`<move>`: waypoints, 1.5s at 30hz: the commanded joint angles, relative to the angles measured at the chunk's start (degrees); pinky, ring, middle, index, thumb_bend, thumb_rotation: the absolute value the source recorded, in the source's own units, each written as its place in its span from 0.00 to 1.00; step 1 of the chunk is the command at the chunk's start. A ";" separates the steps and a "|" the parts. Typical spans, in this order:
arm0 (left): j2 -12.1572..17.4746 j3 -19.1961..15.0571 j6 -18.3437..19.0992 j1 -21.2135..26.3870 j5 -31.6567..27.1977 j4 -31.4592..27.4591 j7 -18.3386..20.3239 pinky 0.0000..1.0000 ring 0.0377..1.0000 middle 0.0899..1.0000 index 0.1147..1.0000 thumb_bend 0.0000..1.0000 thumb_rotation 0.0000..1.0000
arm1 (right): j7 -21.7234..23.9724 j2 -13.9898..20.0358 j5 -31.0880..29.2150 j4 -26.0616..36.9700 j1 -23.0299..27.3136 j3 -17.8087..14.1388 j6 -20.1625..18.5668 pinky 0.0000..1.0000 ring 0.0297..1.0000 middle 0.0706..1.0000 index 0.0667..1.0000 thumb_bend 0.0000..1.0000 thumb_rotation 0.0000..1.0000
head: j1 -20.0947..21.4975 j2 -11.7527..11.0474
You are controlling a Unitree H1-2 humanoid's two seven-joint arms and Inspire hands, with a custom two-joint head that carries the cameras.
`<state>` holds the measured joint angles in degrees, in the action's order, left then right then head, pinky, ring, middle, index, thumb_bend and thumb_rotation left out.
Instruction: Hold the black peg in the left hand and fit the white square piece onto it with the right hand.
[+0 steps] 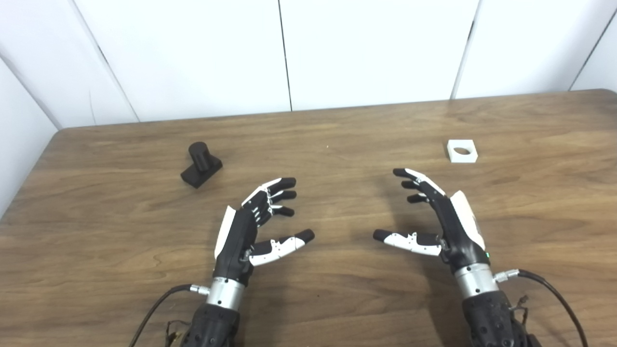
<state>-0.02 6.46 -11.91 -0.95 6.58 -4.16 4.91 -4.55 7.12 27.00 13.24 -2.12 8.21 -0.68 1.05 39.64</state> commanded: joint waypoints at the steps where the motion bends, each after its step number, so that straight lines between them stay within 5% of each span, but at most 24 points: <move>1: -0.12 0.28 -0.12 -0.93 -0.46 -0.24 -0.23 0.63 0.76 0.79 0.72 0.72 0.04 | -0.89 -0.99 -0.56 1.56 1.31 -0.32 2.45 0.69 0.80 0.85 0.80 0.74 0.27 | -0.08 -0.01; 5: -0.28 0.55 -0.18 -0.98 0.22 -0.32 -0.41 0.61 0.76 0.79 0.73 0.72 0.05 | -0.88 -0.66 -0.73 1.60 1.24 -0.41 2.67 0.68 0.80 0.85 0.81 0.74 0.26 | -3.40 -0.59; 12: -2.30 2.42 -2.10 -0.25 3.66 2.70 -2.05 0.60 0.74 0.78 0.72 0.70 0.07 | -0.07 1.85 -3.90 0.89 0.82 -2.50 4.61 0.69 0.80 0.86 0.81 0.72 0.19 | -17.37 -3.18; 19: -4.42 3.24 -2.94 1.08 6.44 5.57 -4.57 0.57 0.72 0.77 0.70 0.72 0.05 | 0.50 3.24 -5.62 0.75 0.99 -4.03 4.69 0.66 0.79 0.85 0.81 0.72 0.14 | -23.17 -4.96; 26: -4.61 3.46 -3.20 1.51 6.96 6.42 -5.58 0.55 0.72 0.77 0.69 0.72 0.06 | 2.39 2.85 -6.45 3.06 1.13 -4.45 1.43 0.66 0.79 0.86 0.81 0.71 0.03 | -23.65 -5.27; 36: -4.30 3.00 -2.61 1.56 7.13 4.94 -6.06 0.56 0.72 0.77 0.69 0.72 0.12 | 3.65 3.04 -6.78 4.45 1.26 -4.63 -0.01 0.67 0.78 0.85 0.80 0.71 0.02 | -23.45 -5.22; 45: -1.81 2.34 3.39 1.79 16.84 -1.71 -7.64 0.56 0.69 0.74 0.70 0.75 0.24 | 3.77 2.94 -6.46 4.89 1.10 -4.75 -0.10 0.64 0.77 0.84 0.79 0.72 0.00 | -23.28 -5.29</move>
<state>-2.64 9.27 -9.61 0.26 21.23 -3.11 -1.80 -0.65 10.25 20.52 15.60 -2.35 3.90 -1.42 -22.06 34.45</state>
